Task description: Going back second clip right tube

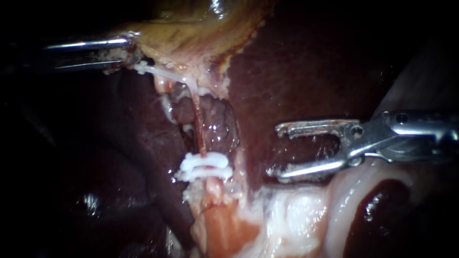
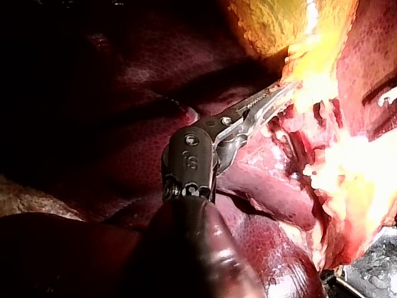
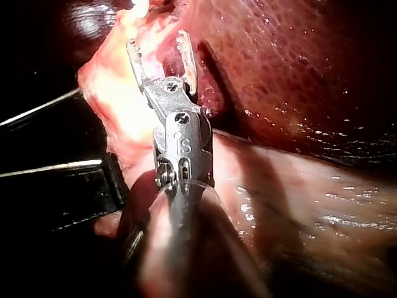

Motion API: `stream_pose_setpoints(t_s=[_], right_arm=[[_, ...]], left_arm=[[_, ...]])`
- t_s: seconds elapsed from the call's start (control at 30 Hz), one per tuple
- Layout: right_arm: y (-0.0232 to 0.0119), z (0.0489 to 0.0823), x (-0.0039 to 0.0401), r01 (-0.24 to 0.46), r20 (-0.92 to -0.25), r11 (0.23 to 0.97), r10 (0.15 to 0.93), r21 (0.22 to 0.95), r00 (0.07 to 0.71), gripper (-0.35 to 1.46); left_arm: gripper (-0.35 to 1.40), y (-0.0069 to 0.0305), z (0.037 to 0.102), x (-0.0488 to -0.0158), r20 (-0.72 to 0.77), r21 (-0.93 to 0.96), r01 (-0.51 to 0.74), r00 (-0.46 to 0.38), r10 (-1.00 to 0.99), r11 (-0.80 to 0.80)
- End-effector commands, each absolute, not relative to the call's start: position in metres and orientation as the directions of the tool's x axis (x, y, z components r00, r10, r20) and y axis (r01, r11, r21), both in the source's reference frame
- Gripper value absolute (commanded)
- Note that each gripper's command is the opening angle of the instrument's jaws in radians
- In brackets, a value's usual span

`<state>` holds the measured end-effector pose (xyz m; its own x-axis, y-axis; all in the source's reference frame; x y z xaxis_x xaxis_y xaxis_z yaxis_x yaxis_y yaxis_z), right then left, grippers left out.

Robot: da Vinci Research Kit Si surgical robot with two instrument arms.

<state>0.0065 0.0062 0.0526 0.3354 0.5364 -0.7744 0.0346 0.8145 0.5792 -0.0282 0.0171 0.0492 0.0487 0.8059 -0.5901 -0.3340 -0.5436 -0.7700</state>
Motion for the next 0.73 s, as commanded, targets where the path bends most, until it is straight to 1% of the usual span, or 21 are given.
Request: stream_pose_setpoints(t_s=[0.03, 0.3, 0.73], right_arm=[[0.0062, 0.0526, 0.0065, 0.035, -0.774, 0.814, 0.538, 0.580, 0.336, 0.50], [0.0061, 0.0524, 0.0060, 0.040, -0.778, 0.817, 0.532, 0.576, 0.336, 0.50], [0.0060, 0.0522, 0.0060, 0.042, -0.781, 0.820, 0.527, 0.571, 0.335, 0.50]], left_arm=[[-0.35, 0.0170, 0.0498, -0.0288, -0.592, -0.769, -0.332, 0.046, 0.804, -0.547], [-0.35, 0.0160, 0.0536, -0.0314, -0.604, -0.759, -0.326, 0.030, 0.796, -0.564], [-0.35, 0.0159, 0.0538, -0.0319, -0.604, -0.759, -0.323, 0.027, 0.796, -0.565]])
